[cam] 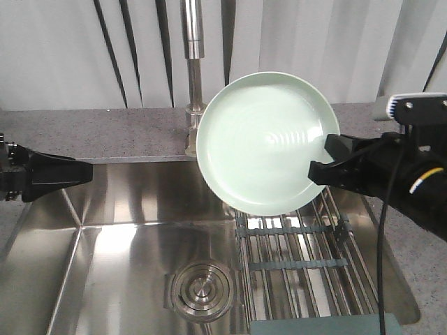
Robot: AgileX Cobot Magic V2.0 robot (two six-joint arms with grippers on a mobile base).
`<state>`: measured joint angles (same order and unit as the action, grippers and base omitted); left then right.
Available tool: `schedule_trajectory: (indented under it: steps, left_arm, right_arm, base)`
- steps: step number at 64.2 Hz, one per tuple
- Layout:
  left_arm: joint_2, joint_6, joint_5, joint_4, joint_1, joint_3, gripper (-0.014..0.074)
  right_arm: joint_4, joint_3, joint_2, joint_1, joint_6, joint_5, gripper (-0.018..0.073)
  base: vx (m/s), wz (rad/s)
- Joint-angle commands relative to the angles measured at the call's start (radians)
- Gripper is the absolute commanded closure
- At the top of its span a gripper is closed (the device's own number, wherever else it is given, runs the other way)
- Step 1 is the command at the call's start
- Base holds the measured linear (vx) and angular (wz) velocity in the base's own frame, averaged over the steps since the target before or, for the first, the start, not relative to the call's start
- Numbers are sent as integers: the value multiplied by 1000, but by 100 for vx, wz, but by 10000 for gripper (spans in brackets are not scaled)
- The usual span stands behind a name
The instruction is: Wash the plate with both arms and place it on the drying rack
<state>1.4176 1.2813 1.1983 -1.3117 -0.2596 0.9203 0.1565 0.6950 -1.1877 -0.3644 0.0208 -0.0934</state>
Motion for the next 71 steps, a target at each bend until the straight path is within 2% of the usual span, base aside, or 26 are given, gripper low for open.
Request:
schedule_trajectory:
  steps: [1,8,24,28,37,43,48,51,57,62,66,71]
  left_arm:
    - [-30,2,53,-73,0,18,45]
    - [-30,2,53,-73,0,18,45]
    - [-30,2,53,-73,0,18,45]
    - [-30,2,53,-73,0,18,45]
    - [-30,2,53,-73,0,18,45]
    - [-30,2,53,-73,0,18,45]
    - [-30,2,53,-73,0,18,45]
    - [-30,2,53,-73,0,18,45]
    - [-30,2,53,-73,0,18,45]
    - [-30,2,53,-73,0,18,45]
    - [-30,2,53,-73,0,18,45]
    - [-30,2,53,-73,0,18,45]
  right_arm:
    - [-6,162,-37,3,-68,180,564]
    - [-6,314,-112,3,-73,453,564]
    - [23,623,-267,2,-81,869,564]
    - [52,692,-304,2,-118,960,564]
    - [223,773,-373,2,-254,1084,564]
    - [350,792,-410,2,-336,1040,564]
    - [438,792,-429,2,-354,923,564]
    - [448,792,-435,2,-353,836,564]
    - [407,792,-435,3,-353,678,564]
    - [332,792,-435,4,-350,586,564]
    - [276,792,-433,18,-345,561,564]
    - [217,792,-432,33,-341,593,564]
  base:
    - [0,0]
    - [0,0]
    - [0,0]
    - [0,0]
    - [0,0]
    - [0,0]
    - [0,0]
    - [0,0]
    - [0,0]
    - [0,0]
    - [0,0]
    - [0,0]
